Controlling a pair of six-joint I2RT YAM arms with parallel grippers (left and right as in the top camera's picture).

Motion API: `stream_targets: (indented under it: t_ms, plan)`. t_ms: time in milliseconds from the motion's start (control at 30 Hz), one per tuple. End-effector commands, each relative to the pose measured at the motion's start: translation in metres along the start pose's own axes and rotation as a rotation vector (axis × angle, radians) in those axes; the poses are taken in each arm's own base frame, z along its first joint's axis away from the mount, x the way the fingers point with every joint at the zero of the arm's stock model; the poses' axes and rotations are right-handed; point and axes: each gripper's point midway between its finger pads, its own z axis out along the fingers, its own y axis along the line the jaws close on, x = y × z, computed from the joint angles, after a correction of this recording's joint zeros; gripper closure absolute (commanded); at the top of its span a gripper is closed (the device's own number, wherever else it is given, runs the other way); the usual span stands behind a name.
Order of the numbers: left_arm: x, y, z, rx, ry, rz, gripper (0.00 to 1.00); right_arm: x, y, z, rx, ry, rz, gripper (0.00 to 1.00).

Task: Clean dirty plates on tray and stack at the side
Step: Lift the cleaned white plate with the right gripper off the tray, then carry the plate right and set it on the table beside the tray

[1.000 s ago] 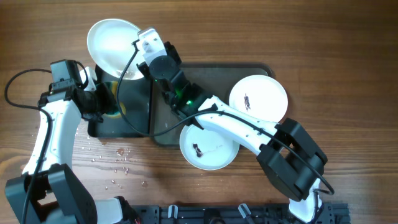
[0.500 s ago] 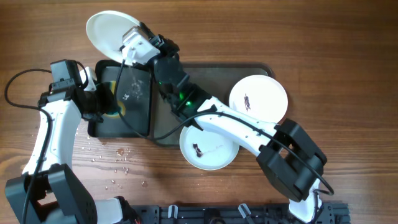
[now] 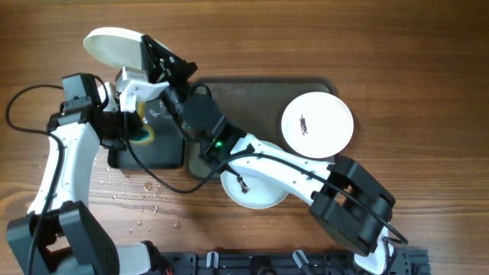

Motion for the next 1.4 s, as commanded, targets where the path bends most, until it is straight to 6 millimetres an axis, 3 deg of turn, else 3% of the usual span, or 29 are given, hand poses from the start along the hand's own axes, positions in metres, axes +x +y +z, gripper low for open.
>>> stream_targets:
  t_ms: [0, 133, 267, 500, 600, 667, 733, 933, 1000, 1167, 1367]
  plan:
    - [0.0, -0.005, -0.004, 0.023, -0.01, 0.022, 0.96, -0.007, -0.003, 0.003, 0.018, -0.027, -0.092, 0.96]
    - [0.0, -0.005, -0.004, 0.023, -0.01, 0.022, 0.96, -0.005, -0.002, 0.003, 0.011, -0.017, -0.051, 0.95]
    - [0.0, -0.005, -0.004, 0.023, -0.01, 0.022, 0.96, 0.021, -0.01, 0.005, 0.065, 0.094, 0.268, 0.96]
    - [0.0, -0.005, -0.004, 0.023, -0.01, 0.022, 0.96, 0.116, 0.062, -0.012, -0.081, 0.5, 0.842, 0.96]
    - [0.0, -0.005, -0.004, 0.023, -0.01, 0.022, 0.96, 0.142, 0.091, -0.026, -0.182, 0.647, 1.05, 0.96]
    - [0.0, -0.005, -0.004, 0.023, -0.01, 0.022, 0.96, 0.156, 0.094, -0.027, -0.23, 0.685, 1.102, 0.96]
    - [0.0, -0.005, -0.004, 0.023, -0.01, 0.022, 0.96, 0.164, 0.08, -0.024, -0.201, 0.685, 1.108, 0.96]
    - [0.0, -0.005, -0.004, 0.023, -0.01, 0.022, 0.96, 0.185, 0.0, -0.026, -0.089, 0.713, 1.135, 0.96]
    - [0.0, -0.005, -0.004, 0.023, -0.01, 0.022, 0.96, 0.205, -0.021, -0.04, -0.046, 0.792, 1.158, 0.96]
    - [0.0, -0.005, -0.004, 0.023, -0.01, 0.022, 0.96, 0.276, -0.07, -0.091, 0.068, 1.042, 1.129, 0.96]
    - [0.0, -0.005, -0.004, 0.023, -0.01, 0.022, 0.96, 0.361, -0.113, -0.158, 0.106, 1.29, 1.245, 0.96]
